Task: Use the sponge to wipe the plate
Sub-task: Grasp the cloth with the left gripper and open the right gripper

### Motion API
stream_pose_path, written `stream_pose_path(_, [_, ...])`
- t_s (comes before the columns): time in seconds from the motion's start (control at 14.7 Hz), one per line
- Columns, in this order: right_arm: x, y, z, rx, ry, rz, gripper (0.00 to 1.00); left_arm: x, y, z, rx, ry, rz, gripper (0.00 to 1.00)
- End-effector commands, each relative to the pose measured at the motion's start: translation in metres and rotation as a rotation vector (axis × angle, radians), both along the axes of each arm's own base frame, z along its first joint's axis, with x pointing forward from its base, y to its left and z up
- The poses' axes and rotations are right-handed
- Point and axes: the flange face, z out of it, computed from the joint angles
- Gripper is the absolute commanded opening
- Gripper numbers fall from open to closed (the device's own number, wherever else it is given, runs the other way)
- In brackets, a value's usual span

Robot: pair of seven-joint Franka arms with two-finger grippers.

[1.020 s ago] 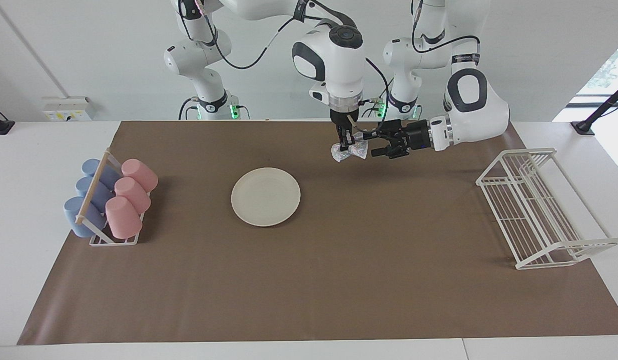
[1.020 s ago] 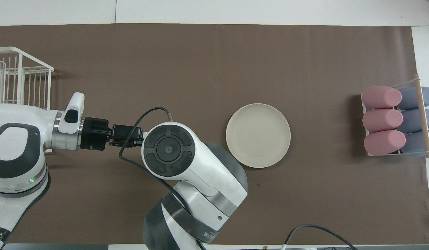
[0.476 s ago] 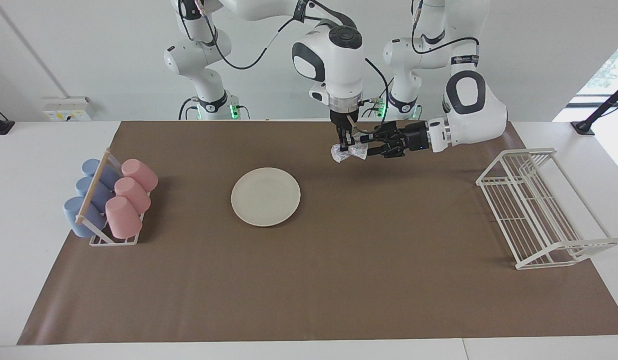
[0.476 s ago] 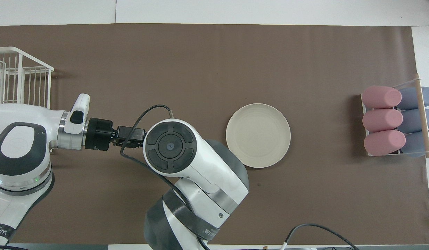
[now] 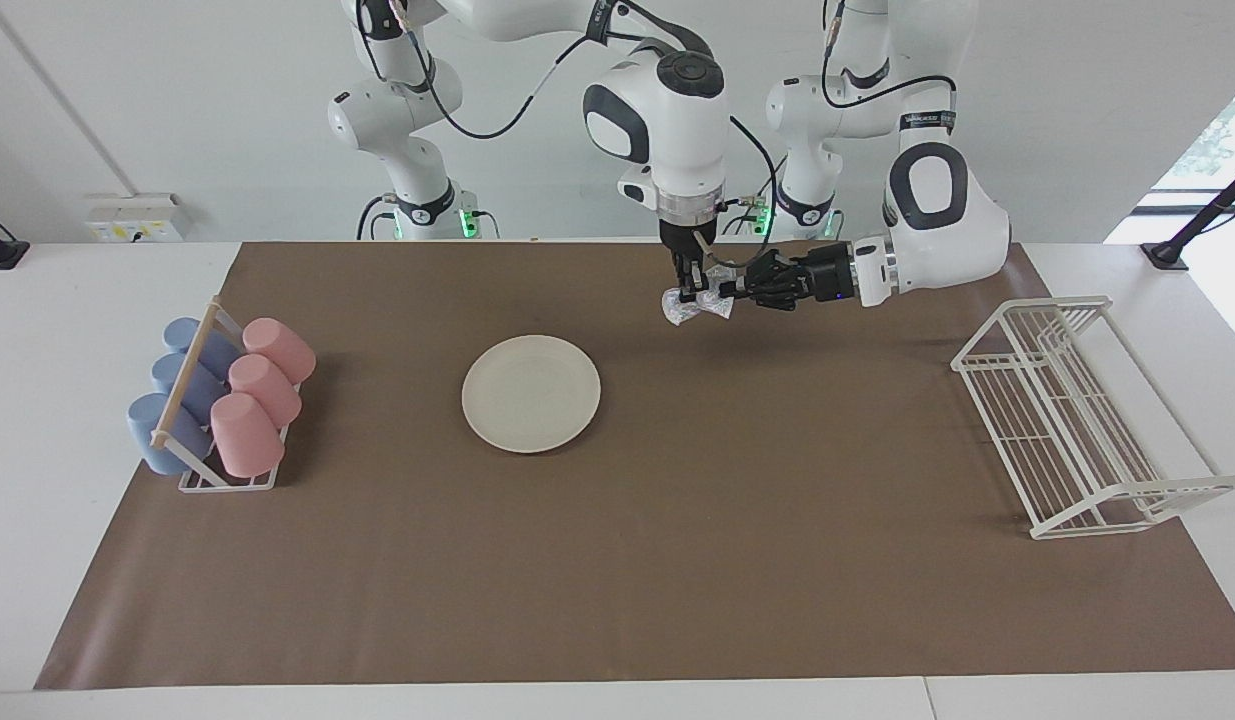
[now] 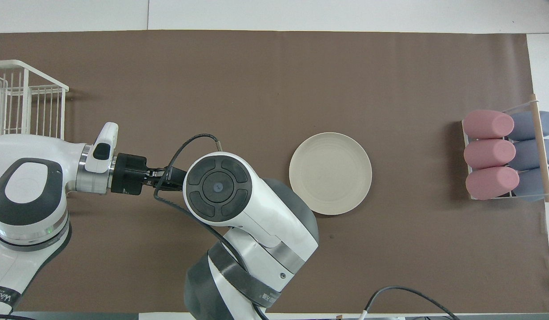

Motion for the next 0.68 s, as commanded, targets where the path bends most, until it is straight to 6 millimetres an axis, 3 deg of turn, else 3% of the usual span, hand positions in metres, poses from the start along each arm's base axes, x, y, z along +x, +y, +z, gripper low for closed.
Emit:
stream_pose_path(0.0, [0.012,-0.013,0.005,-0.009,0.0,-0.022,0.1,-0.004,0.004,0.001,-0.013,0.017,0.013,0.0])
stream_pose_path(0.14, [0.012,-0.017,0.009,-0.005,-0.008,-0.03,0.79,-0.004,0.004,0.001,-0.012,0.019,0.014,0.0])
stream_pose_path(0.2, [0.011,-0.015,0.01,-0.002,-0.009,-0.03,1.0,-0.004,0.004,0.001,-0.012,0.02,0.016,0.0])
stream_pose_path(0.48, [0.02,-0.036,0.022,-0.004,-0.026,-0.022,1.0,-0.002,0.006,0.003,-0.009,0.024,0.027,0.0])
stream_pose_path(0.61, [0.027,-0.062,0.032,-0.014,-0.049,0.1,1.0,0.002,0.008,0.005,0.025,0.04,0.035,0.0])
